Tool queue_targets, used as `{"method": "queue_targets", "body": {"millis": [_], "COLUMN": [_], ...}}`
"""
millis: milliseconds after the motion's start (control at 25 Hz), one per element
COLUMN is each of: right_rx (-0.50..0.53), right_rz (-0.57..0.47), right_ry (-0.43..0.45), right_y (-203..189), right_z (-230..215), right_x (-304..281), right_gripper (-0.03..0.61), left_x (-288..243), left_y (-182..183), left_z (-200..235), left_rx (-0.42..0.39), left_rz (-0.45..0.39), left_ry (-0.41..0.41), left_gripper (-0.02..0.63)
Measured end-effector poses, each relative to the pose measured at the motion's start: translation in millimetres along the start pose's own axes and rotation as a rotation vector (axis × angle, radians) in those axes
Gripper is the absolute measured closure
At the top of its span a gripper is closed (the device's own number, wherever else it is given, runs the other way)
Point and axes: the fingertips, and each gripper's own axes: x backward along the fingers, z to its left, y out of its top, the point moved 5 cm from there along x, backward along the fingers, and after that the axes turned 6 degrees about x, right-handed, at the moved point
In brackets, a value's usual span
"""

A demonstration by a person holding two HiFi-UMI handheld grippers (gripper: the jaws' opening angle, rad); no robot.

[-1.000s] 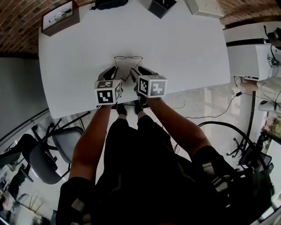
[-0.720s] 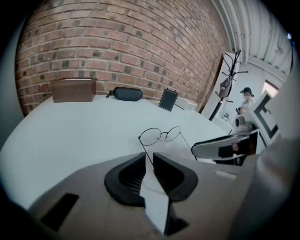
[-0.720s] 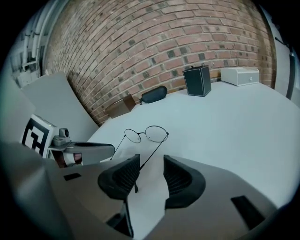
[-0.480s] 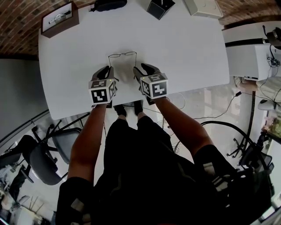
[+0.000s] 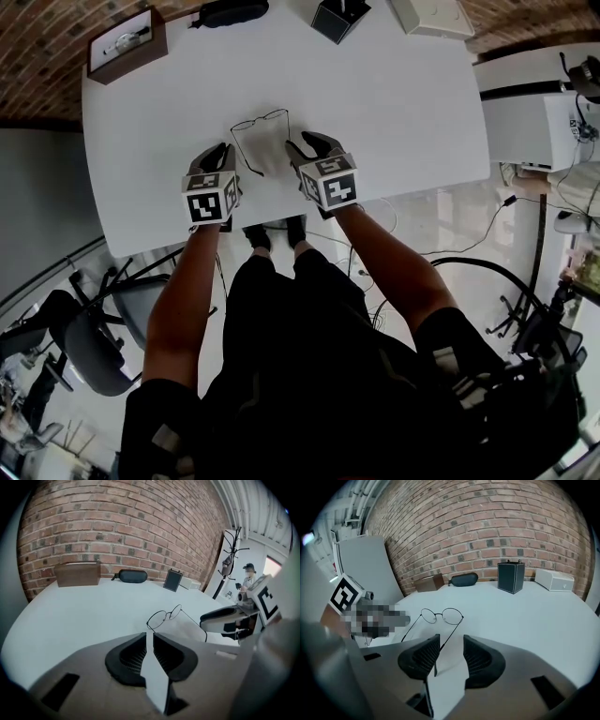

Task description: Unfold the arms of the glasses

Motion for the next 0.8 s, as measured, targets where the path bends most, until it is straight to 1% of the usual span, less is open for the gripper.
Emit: {"method": "queue_targets", "body": {"millis": [120,240,320,400,480,600,800], "right_rx": [0.011,0.03,0.041,0.049,0.055,0.052,0.049], "right_rz": [-0.008,-0.004,0.001,0.006,0.02,0.037,0.044], "right_ry": [0.005,0.018,0.025,0.031,0.03,0.023,0.013], "right_y": [2.4,3.2,2.7,1.0,-2.7,-7.2,-11.4], "right_z": [4.0,8.6,11.6,13.9,14.7,13.4,8.2], "right_x": [1.0,3.5,4.5,4.3,3.7,3.8,3.4], "right_gripper": [0.44,0.44,0.44,0.44,0.44,0.44,0.44], "left_x": [5.4,10.3,12.5,12.0,8.4,4.2,1.3], "left_y": [1.8,-5.1,-10.8,-16.1,-23.0,-29.5,-23.3], "left_z": [-8.5,-20.5,-28.1,-33.6,-37.1,-34.6,-24.7], "left_rx": [-0.001,-0.006,-0.006,-0.01,-0.026,-0.043,-0.059], "left_rz": [-0.033,-0.025,-0.023,-0.018,0.009,0.057,0.025], "left_ry": [-0.024,-0.048,-0.052,-0.047,-0.037,-0.003,0.016], "left_gripper": [0.568,0.566,0.552,0.516,0.493,0.491,0.492]}}
